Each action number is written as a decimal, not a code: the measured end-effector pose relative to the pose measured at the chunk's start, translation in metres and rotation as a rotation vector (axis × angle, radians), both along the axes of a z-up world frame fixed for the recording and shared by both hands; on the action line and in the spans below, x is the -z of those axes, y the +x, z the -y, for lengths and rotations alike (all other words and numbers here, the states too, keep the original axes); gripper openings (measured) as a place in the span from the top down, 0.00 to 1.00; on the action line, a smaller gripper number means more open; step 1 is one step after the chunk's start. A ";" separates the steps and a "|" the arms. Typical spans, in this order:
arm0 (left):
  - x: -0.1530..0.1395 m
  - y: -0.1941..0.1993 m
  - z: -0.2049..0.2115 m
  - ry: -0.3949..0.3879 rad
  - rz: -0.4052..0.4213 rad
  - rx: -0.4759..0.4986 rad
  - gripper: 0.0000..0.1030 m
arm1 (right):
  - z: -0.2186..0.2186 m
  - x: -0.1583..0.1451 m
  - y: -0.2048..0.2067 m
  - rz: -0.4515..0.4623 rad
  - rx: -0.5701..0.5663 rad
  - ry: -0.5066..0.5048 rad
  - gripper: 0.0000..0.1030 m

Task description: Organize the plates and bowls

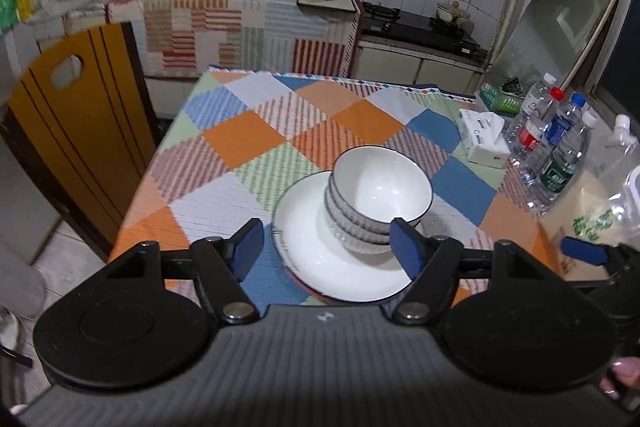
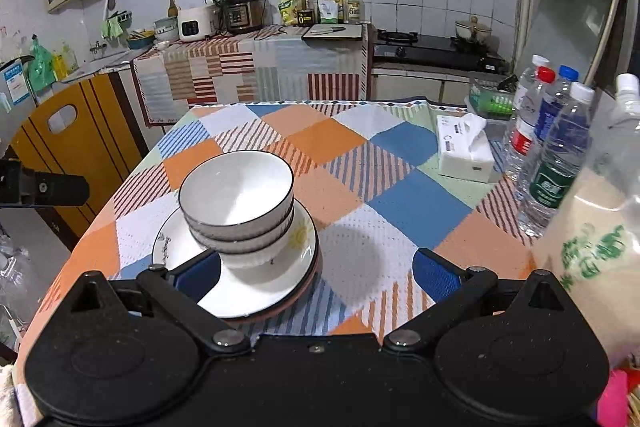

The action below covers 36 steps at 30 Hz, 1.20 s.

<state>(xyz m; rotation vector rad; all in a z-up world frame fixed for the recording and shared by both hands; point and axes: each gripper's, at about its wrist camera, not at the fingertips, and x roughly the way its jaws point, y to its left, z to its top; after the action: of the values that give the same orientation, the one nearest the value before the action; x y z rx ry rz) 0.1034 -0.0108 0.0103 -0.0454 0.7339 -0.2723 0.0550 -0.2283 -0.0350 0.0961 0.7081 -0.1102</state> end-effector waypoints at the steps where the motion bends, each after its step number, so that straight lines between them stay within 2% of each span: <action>1: -0.001 -0.006 -0.001 0.008 0.015 -0.006 0.32 | -0.001 -0.002 -0.004 -0.006 0.006 -0.005 0.00; 3: -0.003 -0.017 -0.004 0.027 0.052 -0.024 0.32 | -0.006 -0.006 -0.011 -0.032 0.032 -0.033 0.00; 11: -0.001 -0.042 -0.011 0.069 0.071 -0.044 0.28 | -0.008 -0.020 -0.035 -0.038 0.087 -0.061 0.00; 23: 0.015 -0.055 -0.017 0.064 -0.002 -0.044 0.23 | -0.026 -0.021 -0.054 -0.045 0.060 -0.088 0.00; 36: 0.016 -0.065 -0.010 0.071 0.000 -0.042 0.03 | -0.033 -0.024 -0.063 -0.041 0.061 -0.108 0.00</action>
<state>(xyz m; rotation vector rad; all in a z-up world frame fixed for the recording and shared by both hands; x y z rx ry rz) 0.0388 -0.0005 -0.0056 0.0062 0.7409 -0.2059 -0.0076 -0.1958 -0.0110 0.0122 0.7390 -0.2092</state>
